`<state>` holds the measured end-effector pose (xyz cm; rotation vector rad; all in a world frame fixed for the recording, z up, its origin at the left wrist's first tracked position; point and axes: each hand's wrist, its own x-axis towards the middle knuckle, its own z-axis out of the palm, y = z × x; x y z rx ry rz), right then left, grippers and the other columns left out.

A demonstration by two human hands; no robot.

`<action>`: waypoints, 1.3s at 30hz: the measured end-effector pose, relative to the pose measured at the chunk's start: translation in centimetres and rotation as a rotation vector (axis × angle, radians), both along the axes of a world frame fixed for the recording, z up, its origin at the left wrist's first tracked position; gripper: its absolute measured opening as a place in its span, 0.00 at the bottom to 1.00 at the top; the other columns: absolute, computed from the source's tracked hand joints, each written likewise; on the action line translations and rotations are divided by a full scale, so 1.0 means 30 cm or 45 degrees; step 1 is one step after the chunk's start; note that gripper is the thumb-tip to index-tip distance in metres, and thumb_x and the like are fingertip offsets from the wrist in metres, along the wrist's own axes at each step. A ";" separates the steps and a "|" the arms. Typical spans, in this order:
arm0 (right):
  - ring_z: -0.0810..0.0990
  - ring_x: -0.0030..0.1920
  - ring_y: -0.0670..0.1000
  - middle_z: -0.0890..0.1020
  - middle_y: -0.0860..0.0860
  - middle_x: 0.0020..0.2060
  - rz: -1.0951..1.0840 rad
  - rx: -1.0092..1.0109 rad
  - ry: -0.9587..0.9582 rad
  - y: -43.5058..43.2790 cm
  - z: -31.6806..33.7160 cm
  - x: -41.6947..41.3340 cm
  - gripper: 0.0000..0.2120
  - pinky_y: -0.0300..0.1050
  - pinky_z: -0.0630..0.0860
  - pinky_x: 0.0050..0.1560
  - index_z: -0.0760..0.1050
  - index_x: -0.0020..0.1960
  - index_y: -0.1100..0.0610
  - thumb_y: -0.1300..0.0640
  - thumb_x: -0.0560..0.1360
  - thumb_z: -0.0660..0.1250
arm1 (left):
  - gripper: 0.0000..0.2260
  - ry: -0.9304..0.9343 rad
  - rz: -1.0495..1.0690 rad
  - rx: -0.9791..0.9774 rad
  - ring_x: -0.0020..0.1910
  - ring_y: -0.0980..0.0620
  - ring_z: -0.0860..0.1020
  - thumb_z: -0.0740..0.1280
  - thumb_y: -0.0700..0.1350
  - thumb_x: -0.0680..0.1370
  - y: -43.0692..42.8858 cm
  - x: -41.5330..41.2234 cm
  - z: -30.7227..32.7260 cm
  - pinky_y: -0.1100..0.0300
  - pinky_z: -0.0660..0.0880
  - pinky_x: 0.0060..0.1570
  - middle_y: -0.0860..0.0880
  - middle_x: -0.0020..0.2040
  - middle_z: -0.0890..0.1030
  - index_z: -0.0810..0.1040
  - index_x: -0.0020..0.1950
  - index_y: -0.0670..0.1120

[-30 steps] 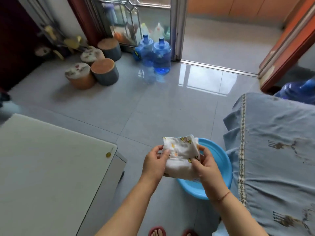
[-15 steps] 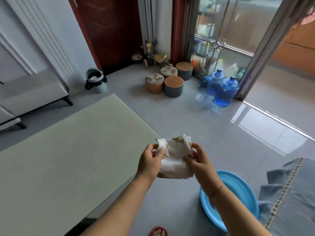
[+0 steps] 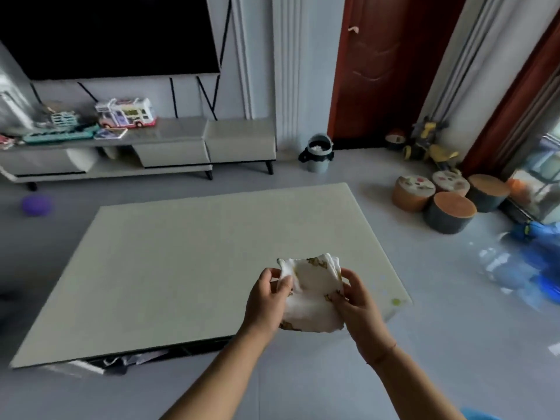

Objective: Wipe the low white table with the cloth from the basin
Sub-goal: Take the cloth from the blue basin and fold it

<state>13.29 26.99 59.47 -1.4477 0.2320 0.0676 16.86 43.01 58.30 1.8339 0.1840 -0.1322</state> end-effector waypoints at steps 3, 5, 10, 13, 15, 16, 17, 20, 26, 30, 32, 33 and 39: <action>0.79 0.38 0.46 0.83 0.55 0.47 0.150 -0.025 -0.018 0.207 0.021 0.066 0.19 0.38 0.74 0.30 0.73 0.56 0.54 0.74 0.77 0.54 | 0.05 -0.012 0.142 -0.007 0.44 0.51 0.80 0.65 0.47 0.78 0.217 0.008 0.019 0.54 0.74 0.45 0.51 0.42 0.82 0.76 0.47 0.46; 0.80 0.39 0.46 0.83 0.56 0.48 0.224 -0.043 -0.038 0.348 0.030 0.103 0.19 0.38 0.74 0.32 0.72 0.57 0.54 0.73 0.77 0.54 | 0.05 -0.011 0.215 -0.019 0.44 0.52 0.80 0.64 0.47 0.78 0.364 0.012 0.025 0.55 0.74 0.45 0.51 0.42 0.82 0.75 0.47 0.47; 0.80 0.40 0.46 0.83 0.56 0.47 0.324 -0.107 -0.076 0.746 0.030 0.170 0.19 0.39 0.75 0.34 0.72 0.57 0.53 0.73 0.77 0.55 | 0.05 -0.027 0.316 -0.027 0.44 0.52 0.80 0.65 0.48 0.78 0.765 0.029 0.031 0.57 0.72 0.41 0.50 0.43 0.83 0.75 0.47 0.47; 0.80 0.38 0.43 0.83 0.56 0.47 0.339 -0.073 -0.070 0.993 0.021 0.197 0.19 0.37 0.74 0.34 0.72 0.55 0.54 0.74 0.76 0.54 | 0.04 -0.038 0.348 -0.005 0.43 0.53 0.80 0.65 0.47 0.78 1.005 0.041 0.037 0.59 0.71 0.38 0.50 0.42 0.82 0.75 0.47 0.48; 0.80 0.38 0.43 0.83 0.56 0.47 0.357 -0.059 -0.066 1.143 0.016 0.215 0.19 0.36 0.74 0.34 0.72 0.56 0.54 0.74 0.76 0.54 | 0.04 -0.039 0.369 0.009 0.42 0.54 0.79 0.65 0.47 0.78 1.153 0.047 0.040 0.59 0.71 0.39 0.51 0.42 0.82 0.75 0.47 0.47; 0.80 0.38 0.43 0.83 0.56 0.48 0.372 -0.062 -0.066 1.214 0.014 0.223 0.19 0.36 0.74 0.34 0.72 0.57 0.54 0.74 0.76 0.54 | 0.04 -0.036 0.384 0.014 0.43 0.53 0.80 0.64 0.47 0.78 1.222 0.049 0.041 0.59 0.71 0.40 0.51 0.42 0.82 0.75 0.47 0.46; 0.80 0.39 0.43 0.83 0.56 0.48 0.388 -0.068 -0.065 1.279 0.012 0.231 0.19 0.36 0.74 0.34 0.72 0.57 0.54 0.73 0.76 0.54 | 0.04 -0.030 0.399 0.024 0.43 0.53 0.80 0.64 0.47 0.78 1.287 0.051 0.040 0.58 0.71 0.40 0.51 0.43 0.83 0.75 0.47 0.46; 0.80 0.39 0.45 0.83 0.56 0.48 0.439 -0.073 -0.049 1.451 0.004 0.256 0.19 0.37 0.75 0.34 0.71 0.58 0.55 0.74 0.76 0.54 | 0.04 -0.003 0.451 0.030 0.45 0.53 0.80 0.64 0.47 0.78 1.455 0.061 0.032 0.56 0.73 0.43 0.52 0.43 0.83 0.75 0.47 0.48; 0.80 0.41 0.49 0.83 0.55 0.47 0.546 -0.114 -0.021 1.704 -0.044 0.356 0.20 0.39 0.75 0.35 0.71 0.58 0.55 0.75 0.76 0.52 | 0.03 0.042 0.577 -0.010 0.43 0.52 0.80 0.64 0.48 0.77 1.690 0.096 -0.029 0.57 0.72 0.41 0.52 0.42 0.83 0.74 0.46 0.50; 0.80 0.39 0.46 0.83 0.55 0.46 0.609 -0.117 0.012 1.843 -0.095 0.443 0.20 0.37 0.75 0.33 0.71 0.56 0.54 0.75 0.76 0.53 | 0.03 0.088 0.643 -0.015 0.41 0.56 0.79 0.64 0.50 0.77 1.818 0.150 -0.078 0.64 0.72 0.36 0.53 0.41 0.83 0.74 0.46 0.52; 0.81 0.40 0.47 0.83 0.55 0.47 0.648 -0.122 0.036 1.907 -0.121 0.496 0.19 0.39 0.75 0.34 0.70 0.58 0.54 0.74 0.77 0.53 | 0.03 0.106 0.674 -0.024 0.40 0.56 0.79 0.64 0.50 0.77 1.880 0.187 -0.103 0.69 0.70 0.32 0.53 0.41 0.83 0.74 0.45 0.52; 0.81 0.42 0.49 0.83 0.55 0.48 0.666 -0.132 0.050 1.937 -0.135 0.520 0.19 0.41 0.75 0.35 0.70 0.58 0.55 0.74 0.77 0.53 | 0.03 0.119 0.680 -0.033 0.41 0.54 0.80 0.64 0.50 0.77 1.909 0.205 -0.118 0.67 0.71 0.33 0.52 0.41 0.83 0.74 0.45 0.52; 0.81 0.44 0.54 0.83 0.56 0.48 0.734 -0.223 0.158 2.094 -0.235 0.627 0.19 0.48 0.76 0.39 0.70 0.60 0.54 0.73 0.77 0.54 | 0.02 0.223 0.695 -0.049 0.43 0.46 0.81 0.64 0.48 0.78 2.061 0.293 -0.221 0.47 0.77 0.40 0.48 0.42 0.83 0.73 0.47 0.51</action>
